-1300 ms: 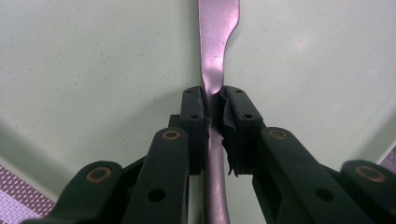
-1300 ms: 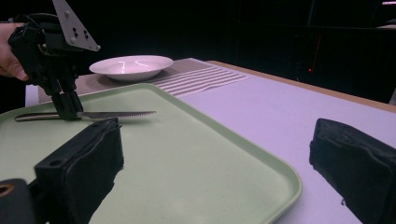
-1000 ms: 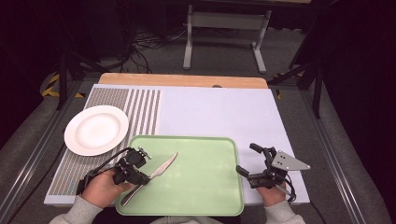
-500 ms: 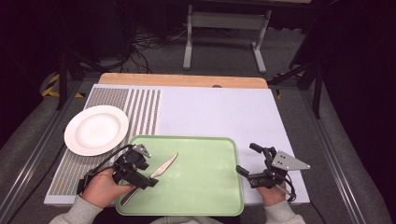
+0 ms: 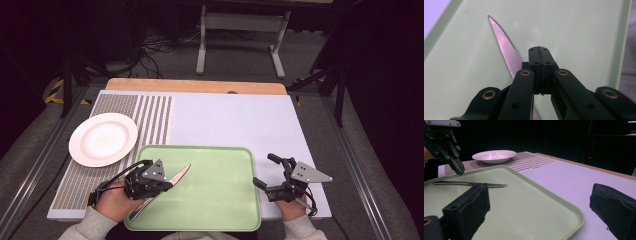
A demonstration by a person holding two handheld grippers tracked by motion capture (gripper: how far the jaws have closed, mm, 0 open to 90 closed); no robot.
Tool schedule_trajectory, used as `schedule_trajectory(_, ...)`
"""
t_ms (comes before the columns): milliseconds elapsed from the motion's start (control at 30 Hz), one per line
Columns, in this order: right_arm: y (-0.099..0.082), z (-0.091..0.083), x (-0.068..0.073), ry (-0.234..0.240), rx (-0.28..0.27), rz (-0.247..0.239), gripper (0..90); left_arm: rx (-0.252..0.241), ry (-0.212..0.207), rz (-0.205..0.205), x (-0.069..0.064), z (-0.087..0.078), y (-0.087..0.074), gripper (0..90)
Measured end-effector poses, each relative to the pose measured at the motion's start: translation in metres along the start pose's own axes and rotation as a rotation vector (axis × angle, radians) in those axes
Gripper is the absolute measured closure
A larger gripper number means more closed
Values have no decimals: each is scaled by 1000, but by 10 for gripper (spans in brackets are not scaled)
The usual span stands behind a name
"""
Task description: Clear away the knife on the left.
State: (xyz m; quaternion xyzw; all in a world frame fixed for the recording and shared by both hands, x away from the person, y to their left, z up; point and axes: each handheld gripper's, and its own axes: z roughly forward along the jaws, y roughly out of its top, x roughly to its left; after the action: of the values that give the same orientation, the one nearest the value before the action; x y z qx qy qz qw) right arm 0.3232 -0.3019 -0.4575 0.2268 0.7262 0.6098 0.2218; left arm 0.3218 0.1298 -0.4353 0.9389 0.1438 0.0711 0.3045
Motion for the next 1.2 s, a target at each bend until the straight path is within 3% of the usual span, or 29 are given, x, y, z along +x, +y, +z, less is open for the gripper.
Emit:
schedule_trajectory(67, 0, 0, 0, 1, 1, -1, 31, 35, 10, 48, -1, 5, 0, 899)
schedule_trajectory(267, 0, 0, 0, -2, 0, 0, 31, 77, -9, 79, 1, 14, -2, 898)
schedule_trajectory(667, 0, 0, 0, -1, -1, -3, 31, 133, -43, 69, 5, 27, -8, 899)
schedule_trajectory(1200, -1, 1, -1, -4, 4, 2, 31, 149, -29, 32, 12, 28, -11, 899)
